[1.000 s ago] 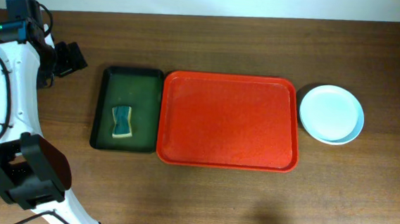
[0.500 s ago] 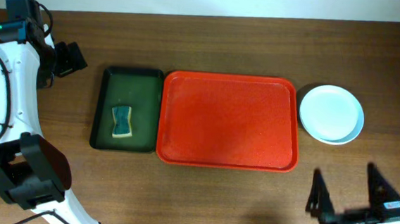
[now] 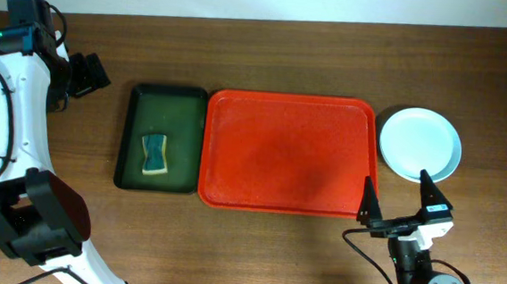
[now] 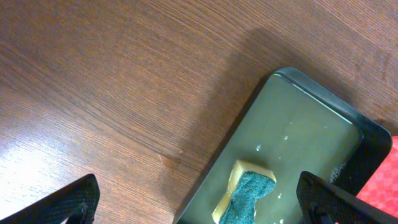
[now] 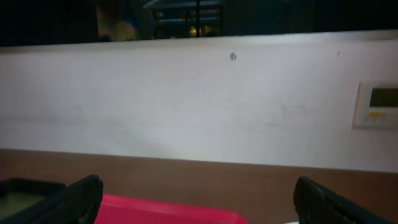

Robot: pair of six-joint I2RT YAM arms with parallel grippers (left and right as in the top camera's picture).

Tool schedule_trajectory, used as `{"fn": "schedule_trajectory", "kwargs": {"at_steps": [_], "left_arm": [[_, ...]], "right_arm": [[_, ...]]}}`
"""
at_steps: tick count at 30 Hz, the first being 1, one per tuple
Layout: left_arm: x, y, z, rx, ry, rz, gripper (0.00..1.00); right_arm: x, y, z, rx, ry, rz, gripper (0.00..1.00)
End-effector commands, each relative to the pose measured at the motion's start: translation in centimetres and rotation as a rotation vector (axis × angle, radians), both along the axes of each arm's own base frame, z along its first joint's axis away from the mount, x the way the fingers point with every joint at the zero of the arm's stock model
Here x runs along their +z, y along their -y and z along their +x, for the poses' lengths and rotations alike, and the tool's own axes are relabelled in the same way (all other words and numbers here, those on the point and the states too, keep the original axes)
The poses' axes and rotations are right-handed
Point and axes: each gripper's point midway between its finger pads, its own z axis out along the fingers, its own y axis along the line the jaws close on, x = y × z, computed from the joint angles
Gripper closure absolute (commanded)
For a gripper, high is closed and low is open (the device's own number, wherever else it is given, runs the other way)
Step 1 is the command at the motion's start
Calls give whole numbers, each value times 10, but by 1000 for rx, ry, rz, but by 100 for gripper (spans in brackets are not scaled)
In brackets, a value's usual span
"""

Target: Clean dirty plates on tray and stack at the side

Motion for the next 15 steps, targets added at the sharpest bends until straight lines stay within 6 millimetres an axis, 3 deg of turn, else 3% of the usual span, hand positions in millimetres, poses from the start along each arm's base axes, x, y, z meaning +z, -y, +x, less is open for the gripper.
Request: {"fn": "schedule_trajectory", "kwargs": {"at_steps": [1,5,9,15], "left_arm": [[6,-4,1,17,16,5,0],[5,-4,1,17,16,5,0],[5,-4,1,17,16,5,1],[5,-4,1,17,16,5,1]], "right_arm": [[-23,1,5,-2,-44,3,2],[-35,10,8,-53,-91,11,2],[-81,14,9,-81,-279,6,2],[-80,14,9,-82,-278,2,2]]}}
